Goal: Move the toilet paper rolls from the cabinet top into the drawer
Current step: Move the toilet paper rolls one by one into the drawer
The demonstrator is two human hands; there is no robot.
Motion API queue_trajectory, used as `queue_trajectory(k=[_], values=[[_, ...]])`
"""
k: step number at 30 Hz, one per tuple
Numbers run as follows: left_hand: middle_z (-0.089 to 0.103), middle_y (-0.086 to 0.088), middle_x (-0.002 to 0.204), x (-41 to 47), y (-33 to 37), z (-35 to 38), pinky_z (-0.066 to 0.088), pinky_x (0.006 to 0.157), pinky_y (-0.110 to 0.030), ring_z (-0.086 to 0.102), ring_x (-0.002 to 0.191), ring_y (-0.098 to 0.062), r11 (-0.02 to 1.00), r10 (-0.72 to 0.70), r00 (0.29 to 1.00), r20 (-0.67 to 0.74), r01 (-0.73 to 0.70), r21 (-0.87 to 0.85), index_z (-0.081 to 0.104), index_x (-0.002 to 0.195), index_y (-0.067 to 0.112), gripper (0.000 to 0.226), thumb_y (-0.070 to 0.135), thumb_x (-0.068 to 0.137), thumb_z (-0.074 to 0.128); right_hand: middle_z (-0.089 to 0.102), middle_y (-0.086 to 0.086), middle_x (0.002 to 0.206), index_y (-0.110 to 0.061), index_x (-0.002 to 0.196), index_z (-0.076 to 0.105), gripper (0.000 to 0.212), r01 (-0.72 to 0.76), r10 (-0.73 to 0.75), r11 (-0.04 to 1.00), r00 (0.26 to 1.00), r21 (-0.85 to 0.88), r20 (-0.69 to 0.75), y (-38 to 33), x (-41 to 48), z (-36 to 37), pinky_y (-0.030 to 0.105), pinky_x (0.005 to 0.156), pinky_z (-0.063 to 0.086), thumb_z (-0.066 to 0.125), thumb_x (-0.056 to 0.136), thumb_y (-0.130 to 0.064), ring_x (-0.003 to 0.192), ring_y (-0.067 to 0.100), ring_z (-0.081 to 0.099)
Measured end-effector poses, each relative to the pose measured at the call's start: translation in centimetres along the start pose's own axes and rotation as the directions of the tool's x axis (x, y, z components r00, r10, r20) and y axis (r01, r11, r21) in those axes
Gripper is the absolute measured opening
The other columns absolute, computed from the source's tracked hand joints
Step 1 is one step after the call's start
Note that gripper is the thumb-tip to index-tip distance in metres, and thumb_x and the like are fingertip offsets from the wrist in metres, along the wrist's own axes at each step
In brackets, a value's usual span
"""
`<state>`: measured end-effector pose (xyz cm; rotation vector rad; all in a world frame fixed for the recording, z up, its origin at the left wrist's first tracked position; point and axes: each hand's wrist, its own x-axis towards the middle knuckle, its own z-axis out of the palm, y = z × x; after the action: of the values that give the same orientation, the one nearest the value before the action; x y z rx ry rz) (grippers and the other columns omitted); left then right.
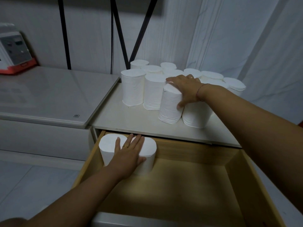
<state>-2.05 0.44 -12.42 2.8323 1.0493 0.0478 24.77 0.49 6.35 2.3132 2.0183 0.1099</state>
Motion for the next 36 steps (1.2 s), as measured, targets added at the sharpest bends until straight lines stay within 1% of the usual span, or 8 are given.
queue_trajectory(k=[6,9,13,17,20,24,30,36], values=[[-0.007,0.001,0.161,-0.1,0.1,-0.1,-0.012,0.114,-0.052,-0.013,0.147,-0.021,1.000,-0.001,1.000,-0.004,0.001,0.004,-0.007,0.151,0.022,0.070,0.050,0.098,0.030,0.040,0.010,0.126,-0.023,0.131,0.039,0.104,-0.094,0.090,0.994,0.994,-0.056,-0.063,-0.4,-0.8,0.5,0.043,0.095,0.028,0.055,0.049,-0.086,0.116,0.031,0.035],[-0.009,0.001,0.161,-0.3,0.4,0.0,-0.013,0.114,-0.050,-0.016,0.146,-0.020,0.999,0.037,0.999,-0.028,-0.036,0.017,-0.008,0.151,0.024,0.066,0.045,0.100,0.028,0.042,0.010,0.129,-0.014,0.128,0.040,0.101,-0.037,0.039,0.999,0.994,0.027,-0.099,-1.2,-1.1,1.2,0.041,0.097,0.030,0.063,0.053,-0.078,0.116,0.030,0.039],[-0.014,0.004,0.159,-0.6,0.7,0.1,-0.018,0.113,-0.041,-0.018,0.145,-0.019,0.990,0.138,0.988,-0.069,-0.137,0.016,-0.010,0.150,0.030,0.062,0.026,0.103,0.030,0.036,0.010,0.142,-0.019,0.143,0.022,0.105,0.070,-0.069,0.986,0.998,0.152,-0.013,-1.5,-2.5,0.5,0.042,0.109,0.029,0.079,0.061,-0.051,0.127,0.030,0.035],[-0.015,0.003,0.159,-0.5,0.6,0.0,-0.017,0.113,-0.034,-0.017,0.146,-0.018,0.981,0.193,0.977,-0.095,-0.192,0.022,-0.010,0.149,0.031,0.071,0.010,0.099,0.037,0.042,0.006,0.134,-0.025,0.140,0.029,0.095,0.112,-0.068,0.970,0.978,0.216,-0.199,-3.4,-6.0,0.8,0.038,0.097,0.034,0.076,0.062,-0.053,0.119,0.028,0.036],[-0.013,0.002,0.160,-0.5,0.6,-0.1,-0.015,0.115,-0.034,-0.015,0.146,-0.019,0.978,0.207,0.974,-0.086,-0.206,0.023,-0.007,0.151,0.029,0.072,0.005,0.097,0.036,0.043,0.000,0.134,-0.031,0.138,0.029,0.093,0.159,-0.089,0.940,0.968,0.303,-0.234,-4.8,-9.6,1.7,0.033,0.094,0.033,0.074,0.061,-0.058,0.118,0.022,0.038],[-0.010,0.001,0.160,-0.5,0.6,0.0,-0.012,0.116,-0.036,-0.014,0.147,-0.020,0.978,0.211,0.975,-0.069,-0.211,0.010,-0.005,0.151,0.026,0.067,0.018,0.099,0.037,0.043,-0.005,0.135,-0.035,0.137,0.030,0.091,0.200,-0.136,0.922,0.969,0.332,-0.206,-5.5,-13.3,3.1,0.028,0.094,0.032,0.076,0.061,-0.056,0.117,0.017,0.039],[-0.012,0.001,0.160,-0.5,0.6,0.1,-0.014,0.115,-0.034,-0.015,0.147,-0.020,0.980,0.200,0.979,-0.038,-0.199,0.031,-0.008,0.150,0.026,0.073,0.033,0.098,0.042,0.046,-0.008,0.131,-0.038,0.133,0.033,0.090,0.124,-0.062,0.918,0.983,0.375,-0.173,-4.6,-14.9,5.1,0.025,0.091,0.034,0.075,0.058,-0.060,0.112,0.012,0.042],[-0.015,0.001,0.159,-0.6,0.9,0.1,-0.015,0.114,-0.035,-0.016,0.146,-0.020,0.981,0.189,0.982,-0.031,-0.187,0.041,-0.010,0.150,0.026,0.079,0.035,0.096,0.046,0.043,0.000,0.135,-0.027,0.137,0.033,0.087,-0.040,0.053,0.922,0.998,0.385,-0.025,-6.2,-14.3,12.1,0.037,0.098,0.042,0.078,0.064,-0.046,0.117,0.023,0.043]])
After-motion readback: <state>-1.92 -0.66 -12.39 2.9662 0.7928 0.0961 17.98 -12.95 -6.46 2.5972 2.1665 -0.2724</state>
